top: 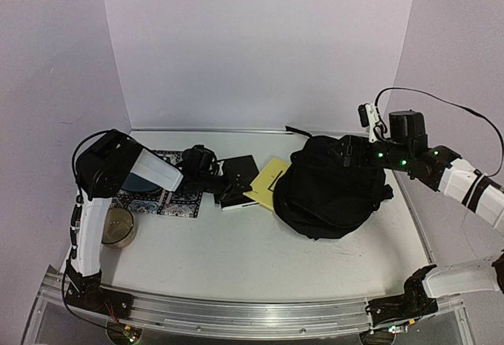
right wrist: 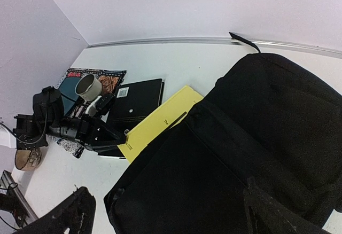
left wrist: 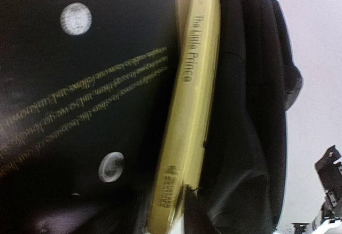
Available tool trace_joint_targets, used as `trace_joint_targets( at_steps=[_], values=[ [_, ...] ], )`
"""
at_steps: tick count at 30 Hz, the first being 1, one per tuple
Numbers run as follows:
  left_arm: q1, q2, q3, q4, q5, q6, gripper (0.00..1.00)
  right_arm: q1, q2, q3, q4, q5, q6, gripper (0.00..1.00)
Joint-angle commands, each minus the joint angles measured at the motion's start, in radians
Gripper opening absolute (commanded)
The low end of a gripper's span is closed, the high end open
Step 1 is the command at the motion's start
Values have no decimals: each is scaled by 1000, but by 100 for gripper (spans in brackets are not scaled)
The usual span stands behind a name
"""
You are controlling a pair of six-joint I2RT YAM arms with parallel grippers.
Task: Pack the student bag
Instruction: Pick up the book at the center of the board.
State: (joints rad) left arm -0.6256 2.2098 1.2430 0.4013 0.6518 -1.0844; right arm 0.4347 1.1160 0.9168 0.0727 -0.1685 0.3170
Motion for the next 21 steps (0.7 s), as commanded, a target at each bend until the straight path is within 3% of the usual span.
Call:
trace_joint_targets(
  at_steps=[1, 3, 10, 21],
  values=[
    [0, 2, -38, 53, -11, -30, 5, 5, -19, -17, 38, -29, 18, 97],
    [0, -16, -52, 69, -12, -29, 0, 6, -16, -19, 42, -37, 20, 97],
    [18, -174, -151, 91, -64, 2, 0, 46, 18, 1, 69, -62, 19, 97],
    [59, -384, -326, 91, -89, 0, 0, 257, 192, 114, 79, 65, -54, 98]
  ],
)
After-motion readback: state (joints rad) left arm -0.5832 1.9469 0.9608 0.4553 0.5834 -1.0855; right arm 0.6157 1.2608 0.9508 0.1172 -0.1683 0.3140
